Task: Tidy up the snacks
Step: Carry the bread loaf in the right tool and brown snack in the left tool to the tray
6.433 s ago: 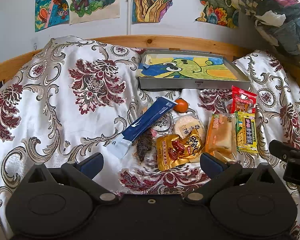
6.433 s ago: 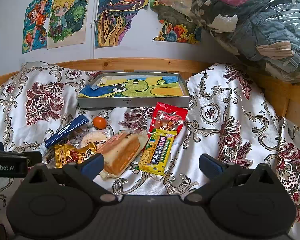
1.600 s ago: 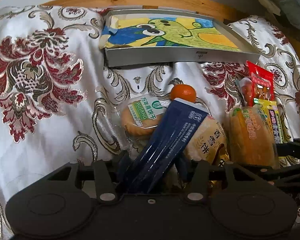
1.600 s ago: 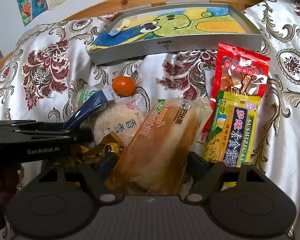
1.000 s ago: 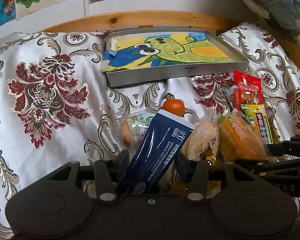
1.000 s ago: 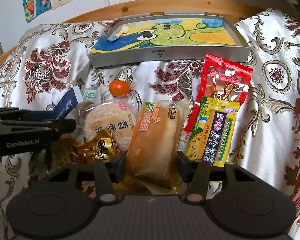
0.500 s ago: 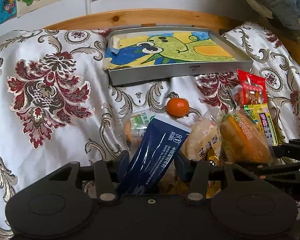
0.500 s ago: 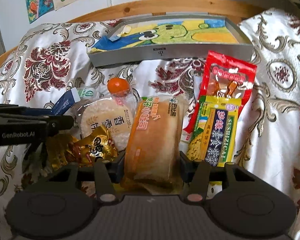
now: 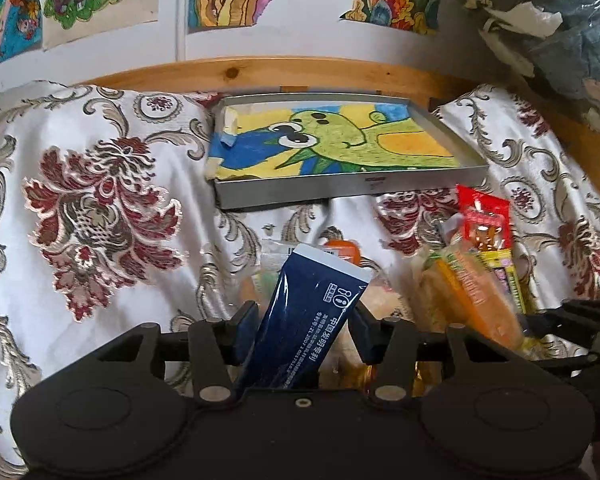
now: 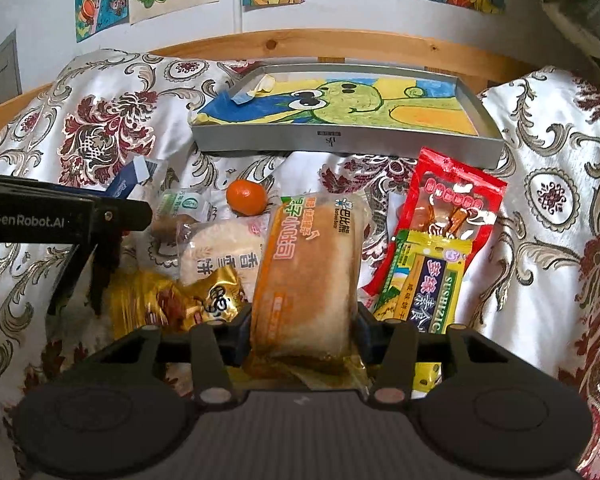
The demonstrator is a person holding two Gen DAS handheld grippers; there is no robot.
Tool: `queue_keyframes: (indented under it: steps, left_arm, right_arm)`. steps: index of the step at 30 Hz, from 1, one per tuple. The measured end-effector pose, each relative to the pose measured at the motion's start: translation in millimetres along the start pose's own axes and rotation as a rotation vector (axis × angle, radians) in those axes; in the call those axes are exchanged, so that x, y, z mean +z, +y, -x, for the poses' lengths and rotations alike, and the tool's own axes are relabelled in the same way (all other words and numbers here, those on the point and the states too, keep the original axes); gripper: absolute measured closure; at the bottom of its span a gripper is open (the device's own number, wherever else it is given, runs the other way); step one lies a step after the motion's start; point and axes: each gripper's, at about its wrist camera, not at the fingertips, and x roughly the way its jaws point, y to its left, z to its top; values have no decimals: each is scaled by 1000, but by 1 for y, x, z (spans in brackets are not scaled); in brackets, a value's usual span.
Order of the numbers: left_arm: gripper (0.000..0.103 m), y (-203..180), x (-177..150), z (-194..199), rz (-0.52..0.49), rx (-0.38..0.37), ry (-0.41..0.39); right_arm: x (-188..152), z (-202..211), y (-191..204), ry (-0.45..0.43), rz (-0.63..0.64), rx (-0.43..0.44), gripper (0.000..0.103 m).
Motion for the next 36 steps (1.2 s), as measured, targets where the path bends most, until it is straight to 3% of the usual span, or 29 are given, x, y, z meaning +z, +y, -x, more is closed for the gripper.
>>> queue_keyframes:
  steps: [12,21,28,36]
  left_arm:
    - [52,3,9,7,35,-26,-92]
    - [52,7,44,-3,75,-40,-140]
    - [52,12,85,-24,123,-45,-188]
    - [52,16,144,-53,141,-40,-254]
  right_arm:
    - [4,12,-4,-111,0,-14,49]
    - [22,10,-16,-170,-16,-15,49]
    - [60,2,-34,-231,-8,-4,49]
    - [116,-39,-70,-256,-21,9,49]
